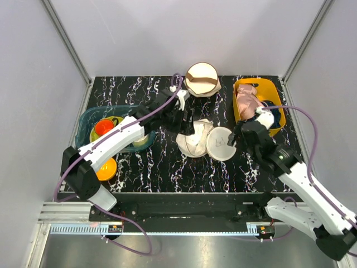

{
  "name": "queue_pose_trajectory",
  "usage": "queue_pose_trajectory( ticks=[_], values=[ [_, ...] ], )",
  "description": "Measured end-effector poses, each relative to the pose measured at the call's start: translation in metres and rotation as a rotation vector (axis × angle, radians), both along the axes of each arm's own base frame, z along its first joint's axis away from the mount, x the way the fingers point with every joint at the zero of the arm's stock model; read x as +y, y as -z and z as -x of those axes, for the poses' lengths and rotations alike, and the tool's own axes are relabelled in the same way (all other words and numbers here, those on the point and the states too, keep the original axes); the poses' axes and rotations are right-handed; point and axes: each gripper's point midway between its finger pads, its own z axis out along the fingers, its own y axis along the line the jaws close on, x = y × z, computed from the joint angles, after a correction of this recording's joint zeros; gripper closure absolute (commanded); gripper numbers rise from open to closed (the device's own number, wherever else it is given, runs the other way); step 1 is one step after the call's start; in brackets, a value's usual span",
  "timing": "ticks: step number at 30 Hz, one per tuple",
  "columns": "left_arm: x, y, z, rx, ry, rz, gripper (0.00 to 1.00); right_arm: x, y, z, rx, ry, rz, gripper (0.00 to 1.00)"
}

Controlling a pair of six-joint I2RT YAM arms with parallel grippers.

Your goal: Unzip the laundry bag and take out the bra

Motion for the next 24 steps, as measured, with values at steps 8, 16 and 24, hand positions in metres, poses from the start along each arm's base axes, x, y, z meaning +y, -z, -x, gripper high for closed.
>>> queue_pose_trajectory(
  ticks=[8, 16, 24],
  values=[
    [0.022, 0.095, -0.006, 0.216, -0.123, -0.078, 1.00, 0.075, 0.063, -0.018, 0.221, -0.225, -0.059, 0.35],
    [0.016, 0.105, -0.010, 0.259, -0.134, -0.033, 1.00, 0.122, 0.077, -0.043, 0.234, -0.327, -0.151, 0.37],
    [0.011, 0.089, -0.007, 0.252, -0.130, 0.027, 1.00, 0.162, 0.099, -0.078, 0.252, -0.373, -0.189, 0.36]
  ],
)
